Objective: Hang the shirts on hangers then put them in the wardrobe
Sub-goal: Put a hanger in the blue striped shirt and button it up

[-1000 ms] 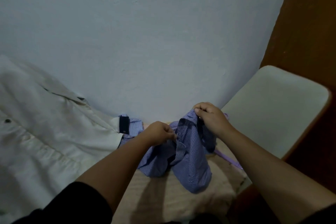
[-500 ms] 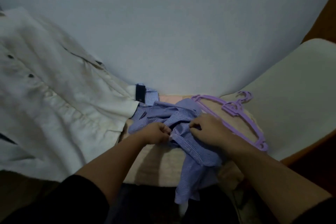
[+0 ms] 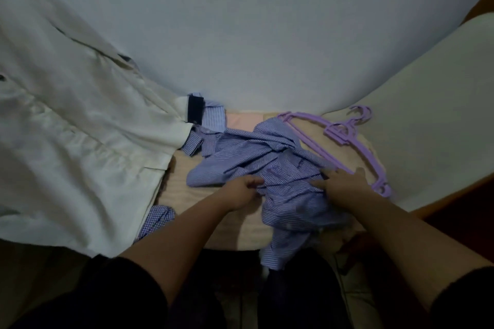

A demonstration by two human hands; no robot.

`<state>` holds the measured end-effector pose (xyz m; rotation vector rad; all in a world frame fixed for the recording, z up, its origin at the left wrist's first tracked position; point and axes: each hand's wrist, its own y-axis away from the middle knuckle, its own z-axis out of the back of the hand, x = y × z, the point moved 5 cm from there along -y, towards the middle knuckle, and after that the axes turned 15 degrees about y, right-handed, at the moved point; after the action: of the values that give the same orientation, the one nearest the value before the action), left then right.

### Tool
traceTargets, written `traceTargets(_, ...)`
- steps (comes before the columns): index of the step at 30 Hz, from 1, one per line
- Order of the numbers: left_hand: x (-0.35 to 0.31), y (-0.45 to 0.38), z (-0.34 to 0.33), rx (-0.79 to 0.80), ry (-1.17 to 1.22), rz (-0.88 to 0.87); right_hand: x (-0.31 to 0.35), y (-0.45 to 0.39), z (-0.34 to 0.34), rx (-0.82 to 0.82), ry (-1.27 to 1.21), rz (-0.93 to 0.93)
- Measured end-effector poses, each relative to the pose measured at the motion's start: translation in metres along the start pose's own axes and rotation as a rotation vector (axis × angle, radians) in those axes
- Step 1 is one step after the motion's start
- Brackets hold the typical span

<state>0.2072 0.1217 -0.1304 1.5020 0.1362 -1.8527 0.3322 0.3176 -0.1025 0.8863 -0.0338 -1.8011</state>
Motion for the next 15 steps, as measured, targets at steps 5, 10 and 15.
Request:
traceTargets(5, -0.018, -0.024, -0.002, 0.09, -0.262, -0.092, -0.015, -0.001, -0.012, -0.03, 0.032, -0.092)
traceTargets(10, -0.004, -0.052, -0.002, 0.175, -0.637, -0.043, -0.009, -0.017, 0.007, -0.374, 0.013, -0.236)
traceTargets(15, -0.004, -0.069, -0.002, 0.188, -0.582, -0.122, 0.04, -0.024, 0.044, -0.569, -0.527, 0.173)
